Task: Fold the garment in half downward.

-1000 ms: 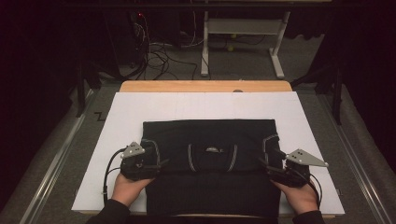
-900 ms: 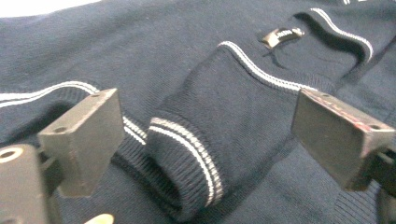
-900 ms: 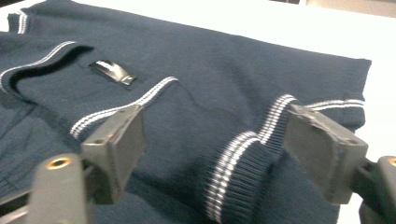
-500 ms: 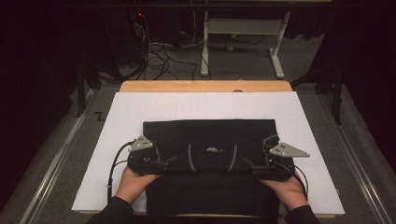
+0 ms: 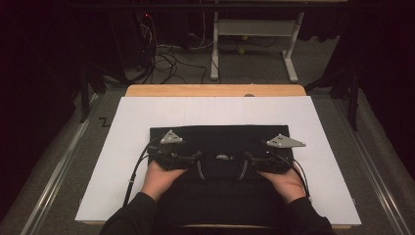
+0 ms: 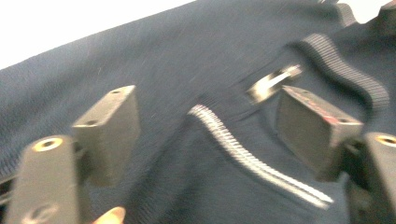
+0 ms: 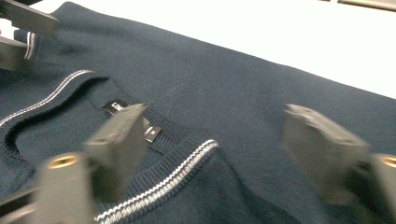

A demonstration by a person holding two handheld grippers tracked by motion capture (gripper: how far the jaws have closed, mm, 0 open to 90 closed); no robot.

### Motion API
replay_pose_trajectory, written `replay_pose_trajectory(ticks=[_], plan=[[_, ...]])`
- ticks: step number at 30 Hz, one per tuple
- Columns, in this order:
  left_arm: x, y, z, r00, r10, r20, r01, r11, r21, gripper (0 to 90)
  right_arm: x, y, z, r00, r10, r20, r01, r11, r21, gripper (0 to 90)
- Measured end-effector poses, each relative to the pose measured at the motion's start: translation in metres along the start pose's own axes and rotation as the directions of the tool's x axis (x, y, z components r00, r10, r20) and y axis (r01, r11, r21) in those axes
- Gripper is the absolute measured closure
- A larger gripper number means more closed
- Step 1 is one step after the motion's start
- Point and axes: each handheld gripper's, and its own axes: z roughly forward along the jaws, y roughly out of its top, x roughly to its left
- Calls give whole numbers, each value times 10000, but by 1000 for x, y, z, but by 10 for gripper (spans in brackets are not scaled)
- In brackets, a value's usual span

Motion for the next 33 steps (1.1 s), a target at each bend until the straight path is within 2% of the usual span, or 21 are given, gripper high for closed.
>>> replay_pose_trajectory(ticks=[1, 2, 4, 7, 10, 11, 13, 14, 16, 19, 22, 24, 25, 30, 33], plan=[[1, 0, 5, 10000, -88, 13, 88, 9998, 204, 287, 2, -2, 7, 9999, -59, 150, 52, 9990, 451, 417], [1, -1, 9, 9999, -73, -155, 80, 9991, 427, 287, 2, -2, 7, 9999, -59, 150, 52, 9990, 451, 417], [2, -3, 14, 9999, -78, -118, 87, 9971, 753, 342, 2, -4, 14, 9994, -65, 336, 33, 9957, 930, 482], [4, -5, 21, 9998, -164, -87, 174, 9919, 1257, 390, 2, -7, 22, 9993, -7, 370, -45, 9902, 1398, 484], [1, -5, 22, 9997, 26, -243, 5, 9918, 1275, 461, 1, -11, 30, 9994, -33, 346, -33, 9820, 1890, 407], [-1, -6, 22, 9993, 221, -296, -181, 9914, 1294, 487, 1, -12, 31, 9996, -42, 296, -18, 9793, 2024, 398], [-3, -7, 22, 9991, 373, -206, -343, 9911, 1286, 566, 3, -13, 33, 9996, -43, 297, -17, 9797, 2004, 432], [-4, -7, 22, 9992, 364, -156, -342, 9915, 1253, 596, 3, -13, 32, 9998, -49, 207, 6, 9795, 2012, 492], [-4, -9, 22, 9996, 276, -30, -271, 9931, 1137, 668, 4, -14, 31, 9999, -126, 39, 116, 9820, 1885, 644], [-5, -10, 18, 9996, 252, 103, -261, 9949, 971, 722, 8, -14, 27, 9989, -452, 100, 430, 9859, 1619, 763], [-9, -9, 7, 9996, 239, 174, -244, 9992, 324, 734, 11, -14, 22, 9981, -608, 102, 591, 9904, 1247, 783], [-14, -10, 0, 9991, 396, 169, -394, 9991, -127, 737, 13, -14, 17, 9967, -795, 157, 776, 9922, 980, 784], [-16, -11, -3, 9986, 506, 149, -501, 9982, -318, 737, 15, -14, 10, 9960, -876, 197, 863, 9943, 624, 783], [-26, -23, -20, 9970, 722, 287, -691, 9928, -982, 735, 21, -17, -4, 9949, -1005, 97, 1004, 9949, 96, 781], [-28, -37, -30, 9951, 668, 726, -561, 9885, -1407, 734, 25, -19, -14, 9916, -1296, -3, 1296, 9913, -230, 781]])
